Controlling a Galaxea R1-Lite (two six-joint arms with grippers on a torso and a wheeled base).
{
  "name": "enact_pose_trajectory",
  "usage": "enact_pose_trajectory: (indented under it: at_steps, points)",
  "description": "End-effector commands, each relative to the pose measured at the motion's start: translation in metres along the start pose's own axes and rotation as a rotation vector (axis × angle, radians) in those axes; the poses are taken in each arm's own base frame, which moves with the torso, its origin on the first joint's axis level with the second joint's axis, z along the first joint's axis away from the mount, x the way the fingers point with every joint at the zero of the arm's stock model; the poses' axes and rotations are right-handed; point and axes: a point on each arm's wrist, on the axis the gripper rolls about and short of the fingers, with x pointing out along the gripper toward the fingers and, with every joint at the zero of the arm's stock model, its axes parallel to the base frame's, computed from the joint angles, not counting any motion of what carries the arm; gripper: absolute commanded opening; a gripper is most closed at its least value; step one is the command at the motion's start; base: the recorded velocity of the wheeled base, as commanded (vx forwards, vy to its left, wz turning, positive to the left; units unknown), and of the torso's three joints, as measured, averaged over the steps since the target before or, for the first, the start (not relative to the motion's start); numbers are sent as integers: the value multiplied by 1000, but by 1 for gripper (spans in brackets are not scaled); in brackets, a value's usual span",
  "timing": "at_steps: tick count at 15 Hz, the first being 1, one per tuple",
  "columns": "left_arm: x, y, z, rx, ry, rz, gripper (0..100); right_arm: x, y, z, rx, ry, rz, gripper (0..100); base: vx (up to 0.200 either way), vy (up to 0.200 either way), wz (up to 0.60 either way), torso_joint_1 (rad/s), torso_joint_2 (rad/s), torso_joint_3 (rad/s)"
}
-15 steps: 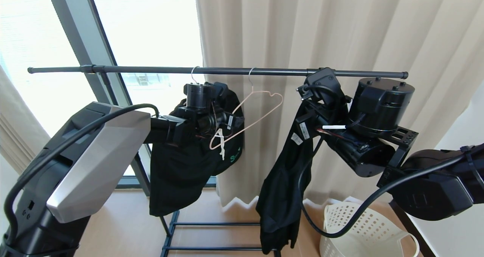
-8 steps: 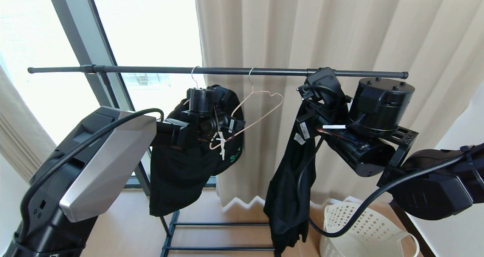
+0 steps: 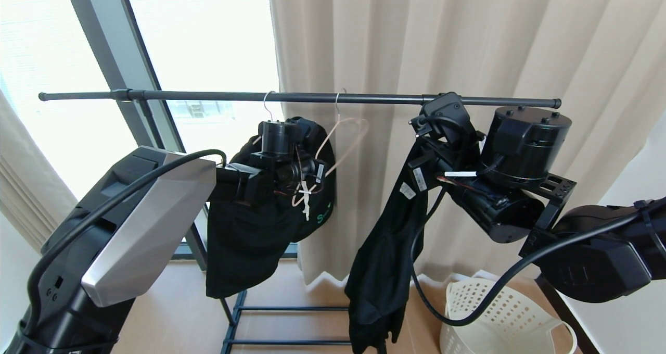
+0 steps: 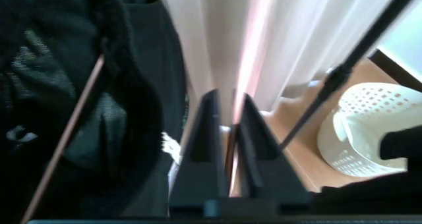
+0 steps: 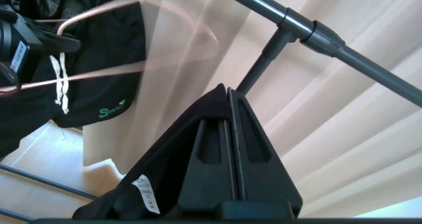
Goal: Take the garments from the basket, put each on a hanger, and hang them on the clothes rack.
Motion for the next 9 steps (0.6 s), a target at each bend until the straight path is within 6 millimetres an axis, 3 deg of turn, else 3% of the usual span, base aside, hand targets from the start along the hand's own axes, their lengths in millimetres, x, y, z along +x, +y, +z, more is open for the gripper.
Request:
enact_pose_trajectory:
  at_steps: [1,5,9]
  points:
    - [-3,1,3,-5,-7,2,0,0,0,0,0,0,-1,0,0,0,0,0,0,0]
    - [-17,2,21,-17,-38,4,0,1,-2,-1,0,2,-8,0,0,0,0,0,0,0]
    - [-36,-6,25,-12,-19,-16,0,2,-3,0,2,-1,-11,0,0,0,0,0,0,0]
